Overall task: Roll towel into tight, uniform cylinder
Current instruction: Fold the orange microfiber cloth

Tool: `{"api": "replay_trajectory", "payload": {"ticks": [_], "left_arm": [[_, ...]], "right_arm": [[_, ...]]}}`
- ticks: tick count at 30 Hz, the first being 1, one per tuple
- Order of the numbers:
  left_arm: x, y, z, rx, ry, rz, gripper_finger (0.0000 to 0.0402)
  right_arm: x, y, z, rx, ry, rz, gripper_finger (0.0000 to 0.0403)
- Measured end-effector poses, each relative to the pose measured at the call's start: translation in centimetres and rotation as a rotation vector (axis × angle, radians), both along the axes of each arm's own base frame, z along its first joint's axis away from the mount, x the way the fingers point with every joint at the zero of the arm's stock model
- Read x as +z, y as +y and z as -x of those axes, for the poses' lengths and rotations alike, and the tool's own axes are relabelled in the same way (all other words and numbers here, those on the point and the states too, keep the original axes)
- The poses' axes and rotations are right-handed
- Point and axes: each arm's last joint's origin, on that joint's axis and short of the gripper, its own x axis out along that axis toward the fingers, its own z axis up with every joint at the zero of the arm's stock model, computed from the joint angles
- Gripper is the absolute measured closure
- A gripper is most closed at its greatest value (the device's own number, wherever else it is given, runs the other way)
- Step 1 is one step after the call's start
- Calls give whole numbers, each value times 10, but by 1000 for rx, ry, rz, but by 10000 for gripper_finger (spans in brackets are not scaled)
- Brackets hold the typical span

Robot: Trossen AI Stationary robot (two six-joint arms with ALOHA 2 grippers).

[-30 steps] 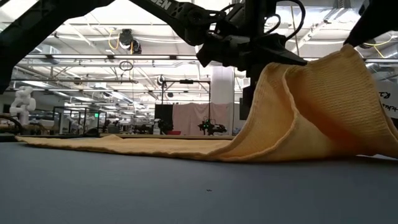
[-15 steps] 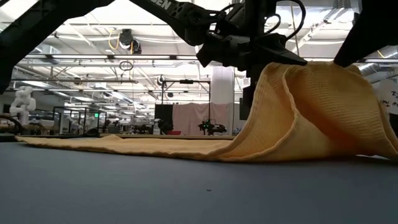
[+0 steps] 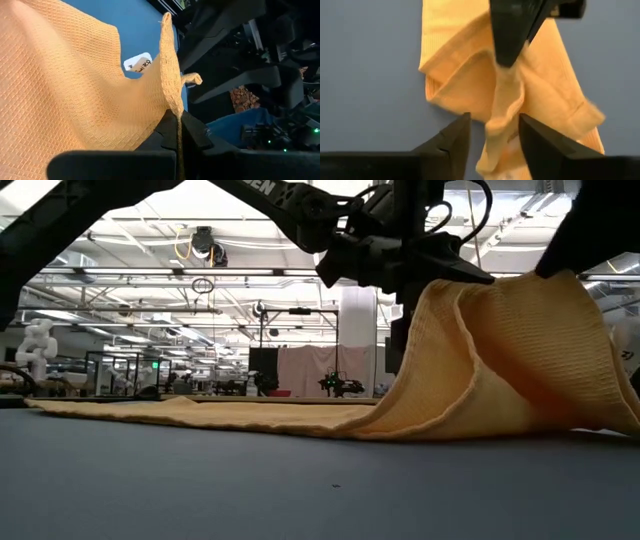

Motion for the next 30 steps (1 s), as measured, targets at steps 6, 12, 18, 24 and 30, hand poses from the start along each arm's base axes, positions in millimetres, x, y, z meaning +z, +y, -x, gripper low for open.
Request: {"api": "replay_trajectory", "payload": {"ticks": [6,12,18,24,30], "left_arm": [[0,-8,0,-25,-2,6,400],[0,-10,0,-26,-3,2,399],[-1,-17,-1,-2,-23,-53,363],[-1,-33,-3,-8,-62,-116,351],[4,-48,-7,27,-138,-162,350]], "right_arm": [[-1,-2,-2,-15,16,-32,383],[-1,2,1,-8,34,-67,388],[-1,4,3,2,42,-77,398],[-1,4,3,4,47,-84,400],[-2,8,6,38,80,-107,401]]}}
